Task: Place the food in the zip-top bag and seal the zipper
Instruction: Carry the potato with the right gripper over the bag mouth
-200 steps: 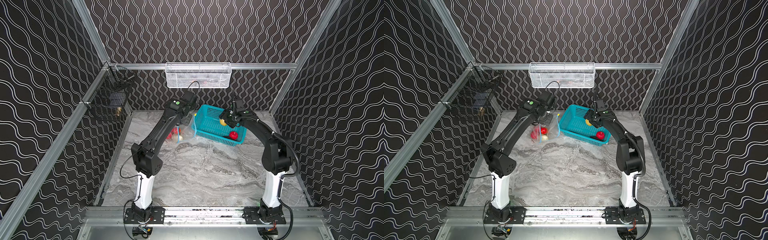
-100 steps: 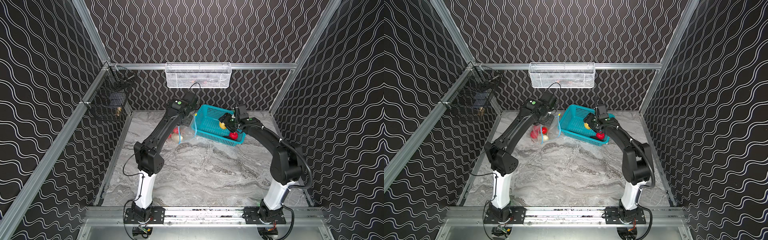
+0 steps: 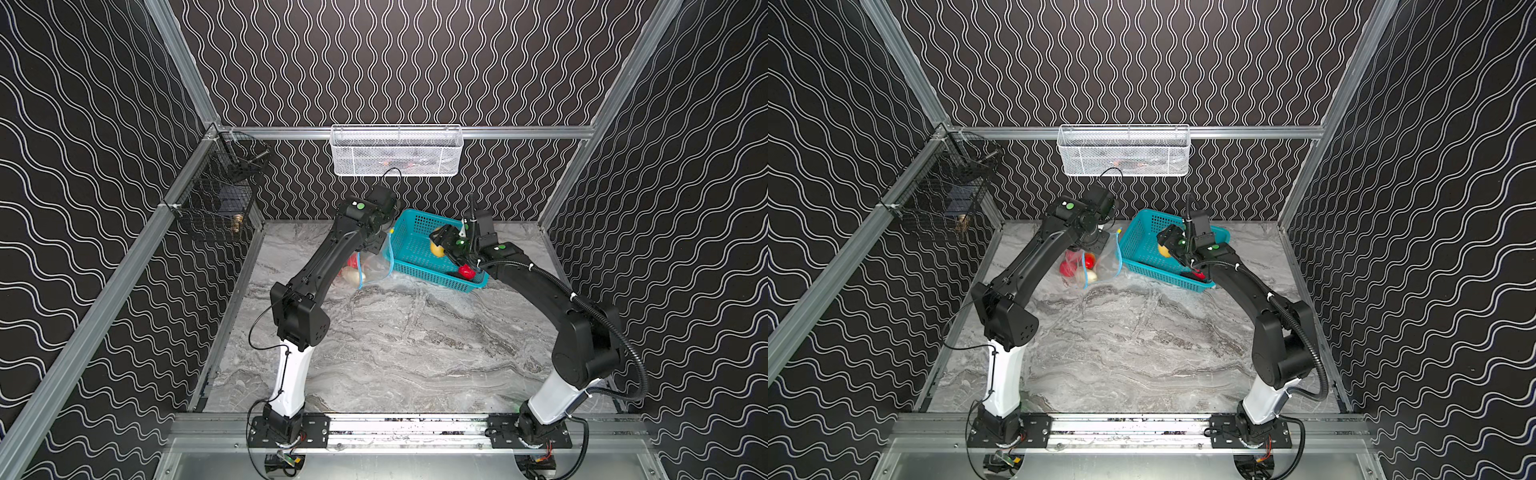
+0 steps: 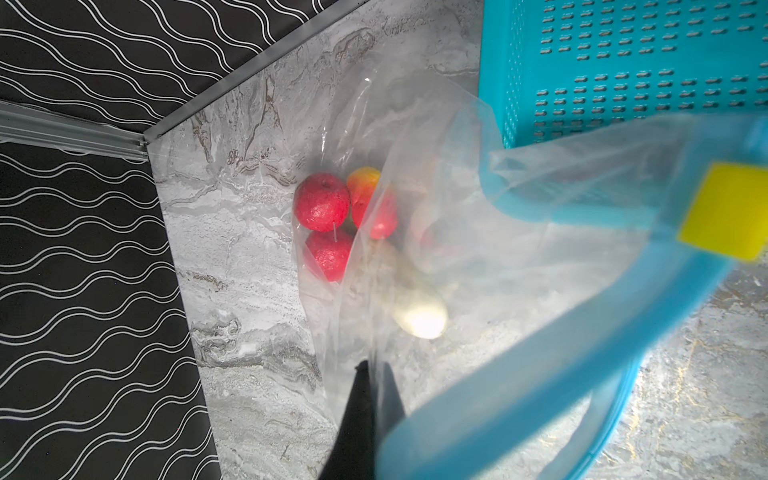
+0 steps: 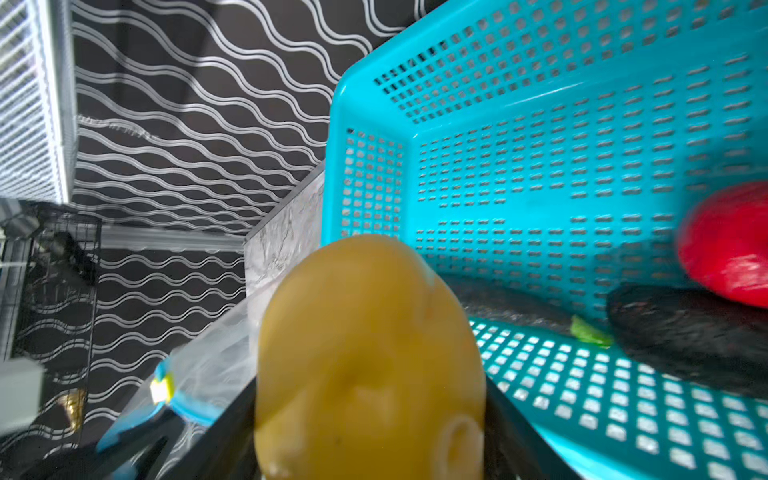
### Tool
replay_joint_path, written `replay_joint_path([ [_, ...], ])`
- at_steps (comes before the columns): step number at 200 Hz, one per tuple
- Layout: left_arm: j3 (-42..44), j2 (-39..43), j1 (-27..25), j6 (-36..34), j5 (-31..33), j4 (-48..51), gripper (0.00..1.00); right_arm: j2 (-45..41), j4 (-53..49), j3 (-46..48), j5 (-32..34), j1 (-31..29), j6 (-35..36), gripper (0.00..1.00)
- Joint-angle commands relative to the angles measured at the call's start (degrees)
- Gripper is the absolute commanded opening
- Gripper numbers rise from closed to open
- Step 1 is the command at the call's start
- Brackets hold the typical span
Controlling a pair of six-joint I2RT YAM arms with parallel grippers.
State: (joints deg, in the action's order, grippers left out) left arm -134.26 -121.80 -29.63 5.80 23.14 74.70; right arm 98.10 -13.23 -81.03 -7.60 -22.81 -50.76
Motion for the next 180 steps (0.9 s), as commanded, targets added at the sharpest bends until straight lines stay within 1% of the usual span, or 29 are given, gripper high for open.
replay_joint_path([
  [1,-0.21,-0.02,0.1,0.11,-1.07,0.57,0.0,-0.24,1.82,-1.24,0.38,-1.44,-0.83,0.61],
  [16,-0.26,-0.04,0.0,0.18,-0.85,0.66,0.0,0.23,1.42,-2.54,0.53,-1.89,-0.65,0.61],
  [20,-0.36,0.01,0.09,0.11,-1.0,0.75,0.0,0.31,1.37,-2.83,0.64,-3.5,-0.59,0.61],
  [26,-0.5,0.04,0.08,0.02,-1.16,0.81,0.0,0.46,1.44,-3.21,0.68,-4.03,-0.44,0.61],
  [49,-2.04,0.13,0.02,-0.56,-4.44,1.59,0.0,1.96,-0.01,-6.93,1.4,-6.02,0.95,0.61],
  [65,-2.42,0.07,-0.08,-0.62,-4.66,1.63,0.0,2.79,-0.87,-9.06,1.7,-7.26,1.46,0.61],
  [131,-1.73,0.64,-0.1,0.1,-2.24,1.12,0.0,2.79,1.24,-9.56,0.33,-9.9,0.07,0.62],
  [180,-2.95,-0.17,-0.09,0.17,-2.69,1.66,0.0,2.53,2.28,-8.99,0.87,-12.32,-0.56,0.62],
])
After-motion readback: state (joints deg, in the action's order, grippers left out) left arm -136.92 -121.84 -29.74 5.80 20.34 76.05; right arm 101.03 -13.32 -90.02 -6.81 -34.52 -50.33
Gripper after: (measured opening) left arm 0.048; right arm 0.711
